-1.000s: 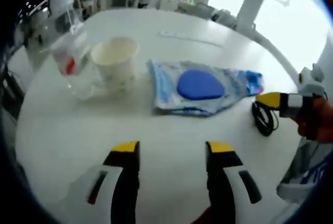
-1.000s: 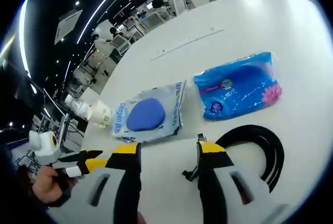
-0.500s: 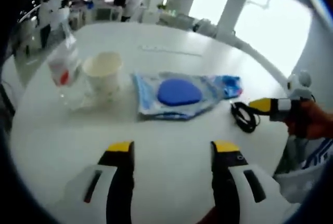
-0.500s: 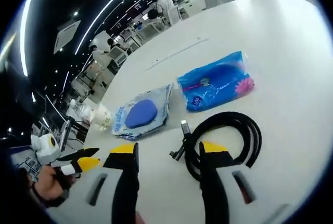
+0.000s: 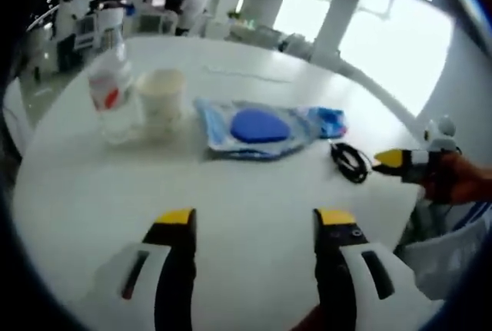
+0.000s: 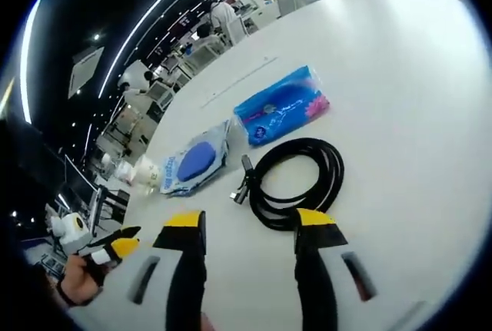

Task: Arrange the tabletop items into an orderly group along one side of the table until the central work area is clear of visible clutter.

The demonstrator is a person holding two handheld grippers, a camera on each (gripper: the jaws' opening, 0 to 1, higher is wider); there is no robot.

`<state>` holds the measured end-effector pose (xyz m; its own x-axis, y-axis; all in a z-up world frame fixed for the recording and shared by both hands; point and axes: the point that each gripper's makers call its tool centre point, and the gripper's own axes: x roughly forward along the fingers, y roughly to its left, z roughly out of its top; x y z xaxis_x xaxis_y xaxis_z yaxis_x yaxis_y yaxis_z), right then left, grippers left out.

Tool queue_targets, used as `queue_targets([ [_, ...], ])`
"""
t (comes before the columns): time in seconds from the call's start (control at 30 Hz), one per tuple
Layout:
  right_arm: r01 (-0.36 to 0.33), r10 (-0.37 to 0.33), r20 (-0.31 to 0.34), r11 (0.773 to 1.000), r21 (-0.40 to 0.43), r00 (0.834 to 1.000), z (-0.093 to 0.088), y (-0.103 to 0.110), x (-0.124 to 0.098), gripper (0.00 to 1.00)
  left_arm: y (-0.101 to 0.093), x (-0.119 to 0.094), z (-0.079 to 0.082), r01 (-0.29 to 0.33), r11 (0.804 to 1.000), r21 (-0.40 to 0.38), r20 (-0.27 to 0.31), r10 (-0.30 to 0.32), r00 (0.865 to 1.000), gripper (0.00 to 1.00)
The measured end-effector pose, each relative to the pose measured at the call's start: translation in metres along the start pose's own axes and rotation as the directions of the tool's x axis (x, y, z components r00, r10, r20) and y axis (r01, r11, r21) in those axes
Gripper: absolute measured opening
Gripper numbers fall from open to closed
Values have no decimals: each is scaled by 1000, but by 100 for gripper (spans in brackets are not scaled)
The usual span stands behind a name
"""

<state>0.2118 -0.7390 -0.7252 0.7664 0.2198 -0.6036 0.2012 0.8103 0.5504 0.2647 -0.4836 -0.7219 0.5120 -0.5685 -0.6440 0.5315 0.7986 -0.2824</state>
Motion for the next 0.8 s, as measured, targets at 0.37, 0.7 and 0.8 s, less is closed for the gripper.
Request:
queue_targets([
  [0.37, 0, 0, 4, 1000, 13, 1000, -13, 11, -7, 44, 8, -4, 10, 17, 998, -57, 53, -14, 998, 59],
  [0.7, -8, 7, 40, 999, 47, 999, -24, 17, -13, 42, -1, -7, 21, 43, 997, -71, 96, -36, 995, 57],
  [0.8, -12, 11, 35, 999, 38, 999, -30, 22, -11, 42, -1, -9, 25, 43, 996, -76, 103, -35, 994, 57],
])
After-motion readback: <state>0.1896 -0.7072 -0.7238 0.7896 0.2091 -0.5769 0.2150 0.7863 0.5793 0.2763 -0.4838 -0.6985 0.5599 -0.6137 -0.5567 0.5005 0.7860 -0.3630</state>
